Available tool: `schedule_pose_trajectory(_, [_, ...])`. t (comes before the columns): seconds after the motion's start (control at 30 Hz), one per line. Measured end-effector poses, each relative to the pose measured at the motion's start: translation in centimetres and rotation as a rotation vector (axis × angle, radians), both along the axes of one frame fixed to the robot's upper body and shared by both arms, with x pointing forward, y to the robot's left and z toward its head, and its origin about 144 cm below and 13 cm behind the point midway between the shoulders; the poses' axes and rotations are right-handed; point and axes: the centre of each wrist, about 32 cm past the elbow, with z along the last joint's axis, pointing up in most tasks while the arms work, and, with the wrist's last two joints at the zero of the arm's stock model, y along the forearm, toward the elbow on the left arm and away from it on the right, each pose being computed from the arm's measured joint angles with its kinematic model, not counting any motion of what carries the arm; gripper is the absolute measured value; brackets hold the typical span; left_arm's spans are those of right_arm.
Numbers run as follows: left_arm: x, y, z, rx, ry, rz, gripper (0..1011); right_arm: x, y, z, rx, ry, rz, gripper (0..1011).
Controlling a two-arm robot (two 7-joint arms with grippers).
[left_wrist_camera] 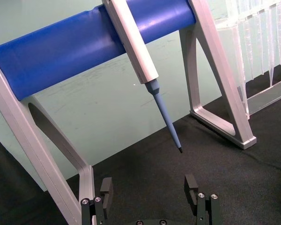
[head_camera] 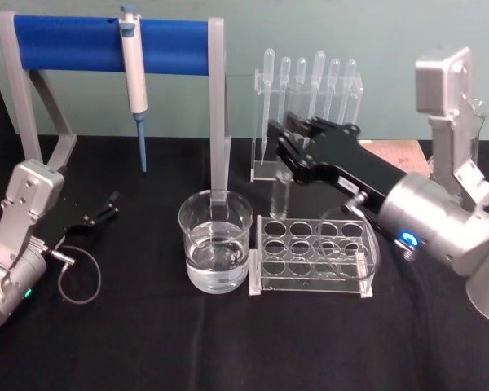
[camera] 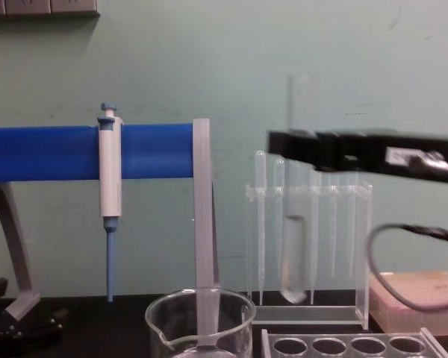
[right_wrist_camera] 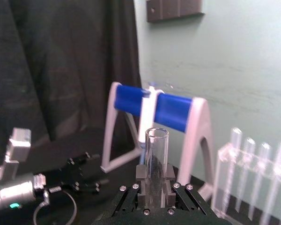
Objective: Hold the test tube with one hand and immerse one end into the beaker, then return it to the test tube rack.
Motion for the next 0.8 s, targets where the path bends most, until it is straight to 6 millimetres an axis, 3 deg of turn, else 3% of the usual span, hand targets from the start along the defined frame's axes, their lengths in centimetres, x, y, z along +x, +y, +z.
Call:
schedule_pose_trajectory(0.43, [0.0, 0.0, 0.0, 0.0, 0.0, 0.0, 1000, 1.5, 4.9, 0.9, -0.012, -0.034, 0.094, 225])
schedule_pose_trajectory(0.8, [0.0, 0.0, 0.0, 0.0, 0.0, 0.0, 1000, 2.0, 6.6, -4.2, -0.078, -0.062, 0.101, 225])
